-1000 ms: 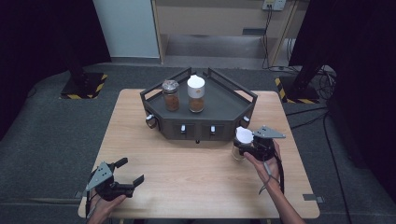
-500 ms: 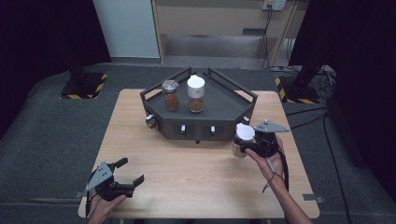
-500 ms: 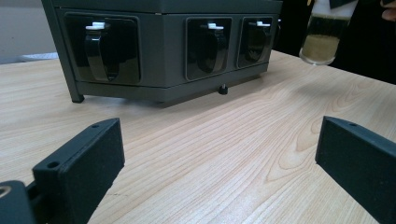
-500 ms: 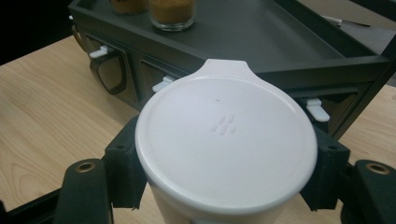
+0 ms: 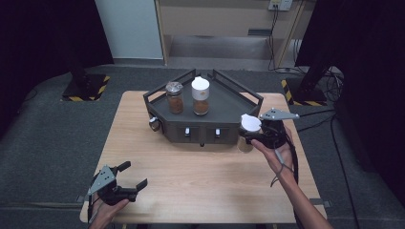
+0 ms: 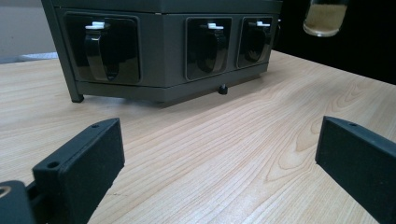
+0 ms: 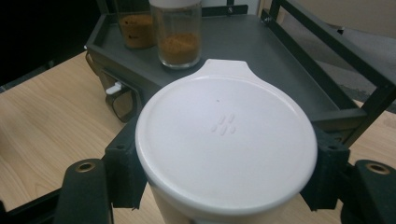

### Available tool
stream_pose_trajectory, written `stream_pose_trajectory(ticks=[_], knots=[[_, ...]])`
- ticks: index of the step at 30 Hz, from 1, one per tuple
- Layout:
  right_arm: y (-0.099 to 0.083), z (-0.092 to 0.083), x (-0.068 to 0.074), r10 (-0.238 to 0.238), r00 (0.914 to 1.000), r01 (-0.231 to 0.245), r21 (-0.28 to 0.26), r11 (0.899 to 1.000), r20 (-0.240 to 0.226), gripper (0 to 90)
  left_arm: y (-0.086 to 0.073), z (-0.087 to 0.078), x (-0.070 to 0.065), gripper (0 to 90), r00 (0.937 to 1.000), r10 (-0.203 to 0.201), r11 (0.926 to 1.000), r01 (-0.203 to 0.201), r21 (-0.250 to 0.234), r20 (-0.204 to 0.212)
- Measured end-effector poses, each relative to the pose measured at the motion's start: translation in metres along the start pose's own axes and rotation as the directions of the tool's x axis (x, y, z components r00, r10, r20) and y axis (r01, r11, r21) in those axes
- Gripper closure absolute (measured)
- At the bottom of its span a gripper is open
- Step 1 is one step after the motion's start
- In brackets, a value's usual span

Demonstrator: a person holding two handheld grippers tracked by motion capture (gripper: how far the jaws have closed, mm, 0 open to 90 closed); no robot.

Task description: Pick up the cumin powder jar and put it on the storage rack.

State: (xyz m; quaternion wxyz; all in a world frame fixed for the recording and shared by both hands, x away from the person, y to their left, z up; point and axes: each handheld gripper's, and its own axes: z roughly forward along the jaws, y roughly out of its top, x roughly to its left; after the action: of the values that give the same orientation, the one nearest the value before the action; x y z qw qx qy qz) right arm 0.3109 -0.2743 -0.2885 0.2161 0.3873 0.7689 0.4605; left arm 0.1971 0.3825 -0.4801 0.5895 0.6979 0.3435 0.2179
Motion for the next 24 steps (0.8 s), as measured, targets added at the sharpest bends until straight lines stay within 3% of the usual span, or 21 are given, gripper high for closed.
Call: stream_pose_trajectory(ticks=[16,24], knots=[[0.056,0.009,0.004,-0.003,0.9995,0.003,0.004,1.0,0.032,30.5,0.0,0.0,0.0,0.1,1.0,-0.001,1.0,0.001,0.0,0.0],[0.074,0.019,0.005,-0.005,0.9988,0.005,0.006,1.0,0.048,30.6,0.0,0.0,0.0,0.1,1.0,-0.001,1.0,0.001,0.0,0.001]])
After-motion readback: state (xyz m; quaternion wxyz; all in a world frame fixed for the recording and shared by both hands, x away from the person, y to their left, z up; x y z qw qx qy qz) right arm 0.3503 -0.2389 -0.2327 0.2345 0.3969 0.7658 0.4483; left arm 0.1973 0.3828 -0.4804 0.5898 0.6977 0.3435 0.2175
